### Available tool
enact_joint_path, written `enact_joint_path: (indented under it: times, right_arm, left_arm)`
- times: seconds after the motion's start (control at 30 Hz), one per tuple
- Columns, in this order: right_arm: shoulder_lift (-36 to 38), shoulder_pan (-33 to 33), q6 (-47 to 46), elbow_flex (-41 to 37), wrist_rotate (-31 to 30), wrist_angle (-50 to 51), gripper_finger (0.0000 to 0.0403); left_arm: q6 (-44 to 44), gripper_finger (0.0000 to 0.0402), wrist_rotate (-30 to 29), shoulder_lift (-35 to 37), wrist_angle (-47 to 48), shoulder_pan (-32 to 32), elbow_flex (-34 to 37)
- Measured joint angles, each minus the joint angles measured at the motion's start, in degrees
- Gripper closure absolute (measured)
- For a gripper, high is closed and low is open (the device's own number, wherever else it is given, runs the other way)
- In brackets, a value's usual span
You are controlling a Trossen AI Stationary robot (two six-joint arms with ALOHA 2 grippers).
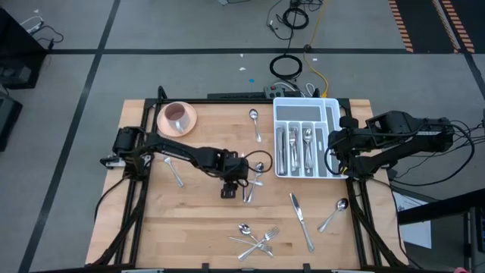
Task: Sort silverware
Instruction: Put the silver fork into the white cutlery tray
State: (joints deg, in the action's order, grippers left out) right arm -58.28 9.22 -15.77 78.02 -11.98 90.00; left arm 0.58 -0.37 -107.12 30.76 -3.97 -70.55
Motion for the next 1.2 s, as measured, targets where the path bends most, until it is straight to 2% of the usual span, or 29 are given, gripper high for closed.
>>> enact_joint_path:
  times: [0.07,0.17,0.3,0.5,0.83,0.97,1.2]
  right_arm:
    - [0.0,0.0,0.0,0.0,0.0,0.0,0.0302]
    - [0.1,0.0,-0.1,0.0,0.0,0.0,0.0302]
    - [0.7,0.0,-0.1,0.0,0.0,0.0,0.0302]
    - [1.3,0.0,-0.5,0.0,0.0,0.0,0.0302]
    - [2.0,0.0,-1.5,0.0,0.0,0.0,0.0302]
    - [2.1,0.0,-1.6,0.0,0.1,0.0,0.0302]
    - [2.1,0.0,-2.7,0.0,0.1,0.0,0.0303]
  left_arm:
    - [0.3,0.0151,-0.5,-1.2,-0.4,-0.3,0.1]
    - [-0.2,0.0151,-5.0,-2.6,0.1,-0.7,0.1]
    - [-1.5,0.0151,-5.7,-2.9,-0.2,-0.8,0.1]
    - [0.2,0.0151,-4.3,-2.9,-0.3,-0.8,0.1]
    - [4.8,0.0155,0.0,-7.9,-1.0,-0.7,-0.4]
    - [4.4,0.0201,1.3,-8.2,-1.1,-0.1,-0.4]
    - [4.4,0.0357,1.3,-8.4,-1.6,0.2,-0.3]
